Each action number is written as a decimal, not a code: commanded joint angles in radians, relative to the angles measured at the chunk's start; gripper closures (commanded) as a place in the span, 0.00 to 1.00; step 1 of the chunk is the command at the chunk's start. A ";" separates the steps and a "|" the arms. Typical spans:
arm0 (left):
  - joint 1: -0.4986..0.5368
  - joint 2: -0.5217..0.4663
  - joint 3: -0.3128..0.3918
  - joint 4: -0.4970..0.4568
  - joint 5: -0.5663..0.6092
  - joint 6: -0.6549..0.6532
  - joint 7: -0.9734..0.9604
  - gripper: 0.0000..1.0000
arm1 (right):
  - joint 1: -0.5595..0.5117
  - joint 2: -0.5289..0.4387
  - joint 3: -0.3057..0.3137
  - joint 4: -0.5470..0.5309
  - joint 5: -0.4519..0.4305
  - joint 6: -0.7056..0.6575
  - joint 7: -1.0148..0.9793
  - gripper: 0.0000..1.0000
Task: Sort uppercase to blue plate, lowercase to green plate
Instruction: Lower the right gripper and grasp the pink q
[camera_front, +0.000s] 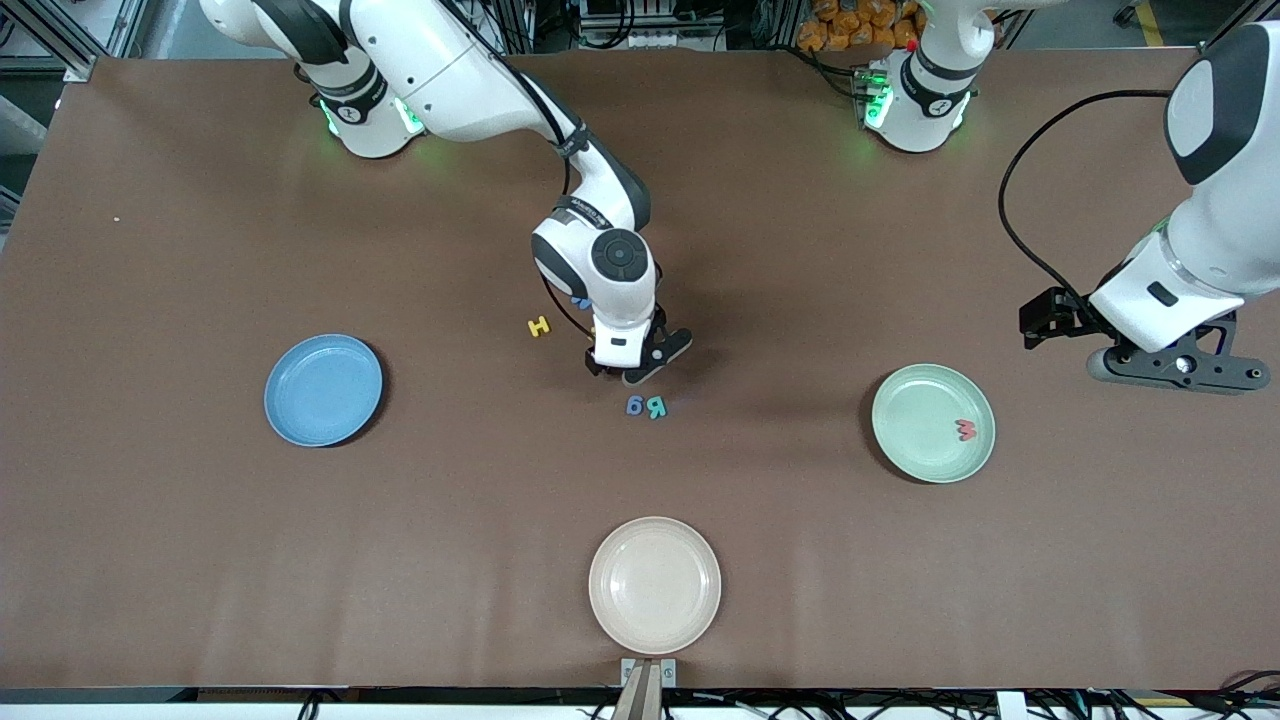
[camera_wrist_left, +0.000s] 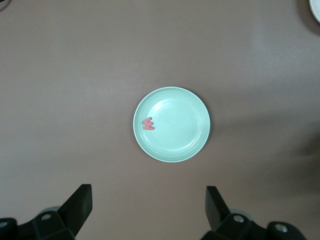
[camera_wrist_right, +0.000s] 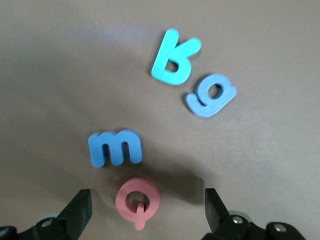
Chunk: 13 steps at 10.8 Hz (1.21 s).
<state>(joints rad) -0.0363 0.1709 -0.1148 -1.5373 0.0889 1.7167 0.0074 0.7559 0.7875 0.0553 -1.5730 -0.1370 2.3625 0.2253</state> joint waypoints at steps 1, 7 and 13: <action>-0.013 -0.019 0.015 -0.010 -0.021 -0.014 -0.010 0.00 | 0.008 -0.007 -0.003 0.005 -0.047 -0.008 0.060 0.00; -0.019 -0.010 0.015 -0.012 -0.026 -0.014 0.000 0.00 | -0.006 -0.001 0.000 -0.005 -0.032 0.001 0.069 0.00; -0.036 0.001 0.015 -0.017 -0.024 -0.014 0.002 0.00 | 0.005 0.001 0.001 -0.009 0.033 0.006 0.095 0.00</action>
<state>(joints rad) -0.0582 0.1734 -0.1145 -1.5499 0.0855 1.7121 0.0072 0.7580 0.7906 0.0534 -1.5721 -0.1215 2.3593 0.2916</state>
